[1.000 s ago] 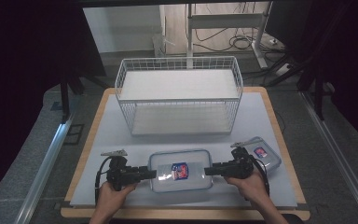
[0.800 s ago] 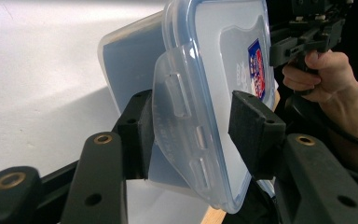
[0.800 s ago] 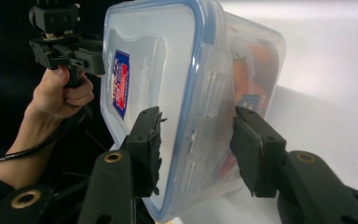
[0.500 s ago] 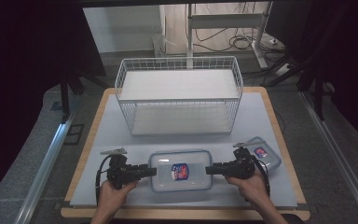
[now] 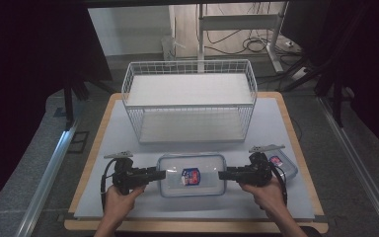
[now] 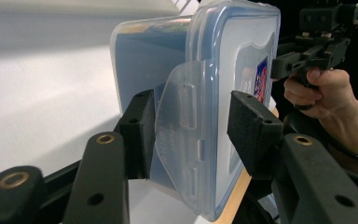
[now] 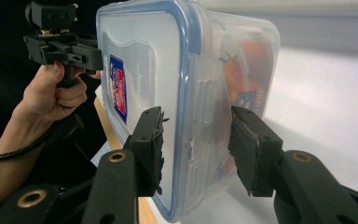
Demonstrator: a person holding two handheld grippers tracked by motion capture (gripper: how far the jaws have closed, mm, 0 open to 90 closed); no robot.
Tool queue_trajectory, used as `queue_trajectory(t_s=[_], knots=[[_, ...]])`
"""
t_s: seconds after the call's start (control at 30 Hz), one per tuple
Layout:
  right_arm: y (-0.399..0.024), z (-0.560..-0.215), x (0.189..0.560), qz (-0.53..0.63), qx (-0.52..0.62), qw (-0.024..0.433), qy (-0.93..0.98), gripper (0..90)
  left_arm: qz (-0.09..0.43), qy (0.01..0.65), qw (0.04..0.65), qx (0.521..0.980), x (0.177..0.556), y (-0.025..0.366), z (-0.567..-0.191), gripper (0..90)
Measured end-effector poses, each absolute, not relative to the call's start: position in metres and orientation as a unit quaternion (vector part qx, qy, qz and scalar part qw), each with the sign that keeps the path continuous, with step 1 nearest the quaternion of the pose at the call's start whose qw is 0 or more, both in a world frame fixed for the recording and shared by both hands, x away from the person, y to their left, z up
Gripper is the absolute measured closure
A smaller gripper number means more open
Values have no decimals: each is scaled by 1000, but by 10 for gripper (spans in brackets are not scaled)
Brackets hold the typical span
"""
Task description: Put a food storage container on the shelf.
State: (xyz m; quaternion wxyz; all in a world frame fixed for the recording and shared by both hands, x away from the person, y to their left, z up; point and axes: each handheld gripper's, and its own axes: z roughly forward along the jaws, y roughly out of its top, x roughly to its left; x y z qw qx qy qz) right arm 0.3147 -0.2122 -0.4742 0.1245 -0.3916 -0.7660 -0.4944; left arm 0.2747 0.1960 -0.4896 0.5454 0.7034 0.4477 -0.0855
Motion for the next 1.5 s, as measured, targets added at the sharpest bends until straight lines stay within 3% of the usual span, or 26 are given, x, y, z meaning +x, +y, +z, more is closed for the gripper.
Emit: queue_trajectory(t_s=[0.6, 1.5], knots=[[-211, -420, 332, -531, -368, 77, -759, 564, -52, 423, 555, 714, 299, 197, -430, 523], [-201, -337, 391, -574, -361, 54, -733, 564, -24, 416, 582, 698, 362, 209, -339, 523]])
